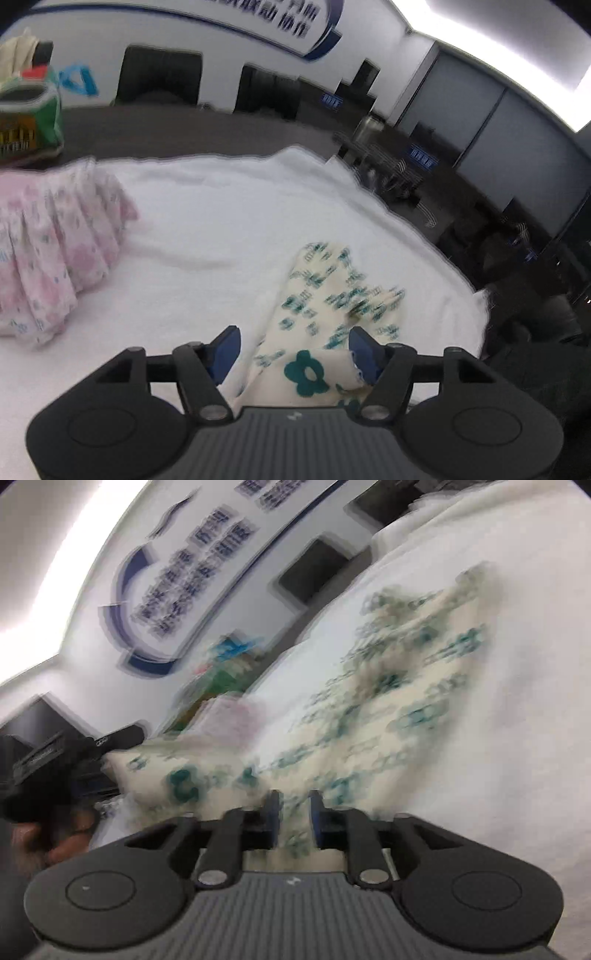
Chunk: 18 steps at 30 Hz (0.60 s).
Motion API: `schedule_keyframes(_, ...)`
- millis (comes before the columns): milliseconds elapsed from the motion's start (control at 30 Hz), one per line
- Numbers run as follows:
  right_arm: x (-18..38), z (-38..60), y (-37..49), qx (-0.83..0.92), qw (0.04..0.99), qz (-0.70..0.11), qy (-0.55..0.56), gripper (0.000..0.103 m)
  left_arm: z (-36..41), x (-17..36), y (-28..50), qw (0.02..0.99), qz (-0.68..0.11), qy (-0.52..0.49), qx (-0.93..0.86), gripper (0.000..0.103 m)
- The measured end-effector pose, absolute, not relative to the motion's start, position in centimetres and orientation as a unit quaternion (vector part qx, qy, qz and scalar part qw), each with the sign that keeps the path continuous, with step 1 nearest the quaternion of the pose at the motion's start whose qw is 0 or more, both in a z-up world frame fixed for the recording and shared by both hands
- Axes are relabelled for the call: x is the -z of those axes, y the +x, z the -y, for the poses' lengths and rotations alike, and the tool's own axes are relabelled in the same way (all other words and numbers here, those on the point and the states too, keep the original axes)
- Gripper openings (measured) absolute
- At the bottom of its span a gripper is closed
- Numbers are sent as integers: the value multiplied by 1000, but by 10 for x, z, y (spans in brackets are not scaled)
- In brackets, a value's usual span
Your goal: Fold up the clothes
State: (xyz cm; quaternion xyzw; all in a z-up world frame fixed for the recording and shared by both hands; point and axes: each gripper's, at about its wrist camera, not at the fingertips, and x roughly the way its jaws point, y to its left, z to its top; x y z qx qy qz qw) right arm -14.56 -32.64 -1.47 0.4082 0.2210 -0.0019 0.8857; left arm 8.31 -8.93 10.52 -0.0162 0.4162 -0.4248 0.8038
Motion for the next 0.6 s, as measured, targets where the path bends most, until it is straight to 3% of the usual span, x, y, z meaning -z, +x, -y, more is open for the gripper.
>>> schedule_keyframes(67,11,346,-163,16,896,-193,400,52,81,-85,85,790,-422,-9,445,64)
schedule_keyframes(167,5,369,-166,60,903,-182,385,53,73,-64,91,778,-412,-40,473,62)
schedule_keyframes(200,5,374,-161,61,904,-184,381,53,79,-61,96,780,-415,-47,466,54)
schedule_keyframes(267,6,383,-149,70,904,-191,375,53,108,-63,105,773,-424,-24,472,47)
schedule_keyframes(333,9,394,-135,86,900,-202,377,54,143,-69,116,766,-418,7,488,56)
schedule_keyframes(400,17,411,-119,95,888,-217,393,54,177,-72,130,763,-405,36,502,83)
schedule_keyframes(433,21,417,-111,97,883,-224,402,54,192,-66,137,758,-417,46,499,82)
schedule_keyframes(533,32,428,-91,101,870,-238,420,53,230,-46,155,746,-453,67,484,77)
schedule_keyframes(567,33,431,-86,107,869,-236,422,50,237,-39,156,744,-457,70,482,64)
schedule_keyframes(600,34,433,-81,112,868,-234,424,49,244,-33,158,743,-461,73,480,58)
